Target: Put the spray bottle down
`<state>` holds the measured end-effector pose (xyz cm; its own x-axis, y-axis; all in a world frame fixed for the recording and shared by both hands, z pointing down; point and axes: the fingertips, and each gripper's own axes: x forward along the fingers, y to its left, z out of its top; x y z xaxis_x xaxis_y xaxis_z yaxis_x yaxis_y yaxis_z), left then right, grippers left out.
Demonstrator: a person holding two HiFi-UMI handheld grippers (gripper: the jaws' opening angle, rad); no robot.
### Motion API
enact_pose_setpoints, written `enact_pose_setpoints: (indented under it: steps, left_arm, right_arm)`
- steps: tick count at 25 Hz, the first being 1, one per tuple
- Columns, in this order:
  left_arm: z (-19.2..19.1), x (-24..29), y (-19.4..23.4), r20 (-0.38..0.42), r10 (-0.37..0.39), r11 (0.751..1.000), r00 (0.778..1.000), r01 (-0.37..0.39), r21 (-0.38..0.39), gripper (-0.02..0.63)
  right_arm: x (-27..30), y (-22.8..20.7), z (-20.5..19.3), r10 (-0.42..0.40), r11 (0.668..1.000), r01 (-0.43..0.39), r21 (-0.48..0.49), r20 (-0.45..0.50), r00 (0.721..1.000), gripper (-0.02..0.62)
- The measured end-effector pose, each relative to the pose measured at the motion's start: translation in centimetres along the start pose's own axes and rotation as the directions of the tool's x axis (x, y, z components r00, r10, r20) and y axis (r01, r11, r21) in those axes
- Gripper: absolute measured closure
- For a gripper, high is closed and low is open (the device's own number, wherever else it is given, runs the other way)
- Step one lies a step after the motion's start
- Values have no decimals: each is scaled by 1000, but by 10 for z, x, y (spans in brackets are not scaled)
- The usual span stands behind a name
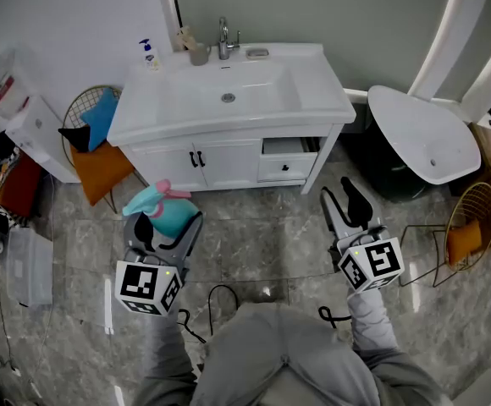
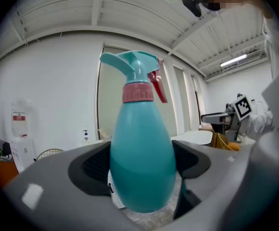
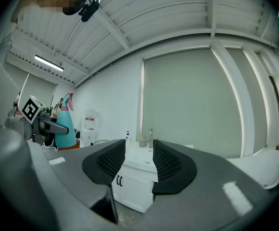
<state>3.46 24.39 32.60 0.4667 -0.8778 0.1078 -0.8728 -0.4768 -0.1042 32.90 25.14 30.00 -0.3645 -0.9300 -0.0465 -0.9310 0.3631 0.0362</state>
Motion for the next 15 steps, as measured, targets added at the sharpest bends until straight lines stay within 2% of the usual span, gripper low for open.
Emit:
enact_pose_setpoints:
  steps: [8,15]
  left_arm:
    - [-3,7,10,-5,3,1000,1000,-3,0,167]
    - [-6,19,38,-8,3,1000,1000,-3,7,167]
  right_arm:
    - [11,0,-2,7,999,-7,32,19,1000,416]
    - [39,13,-3,17,999,-18,42,21,1000,416]
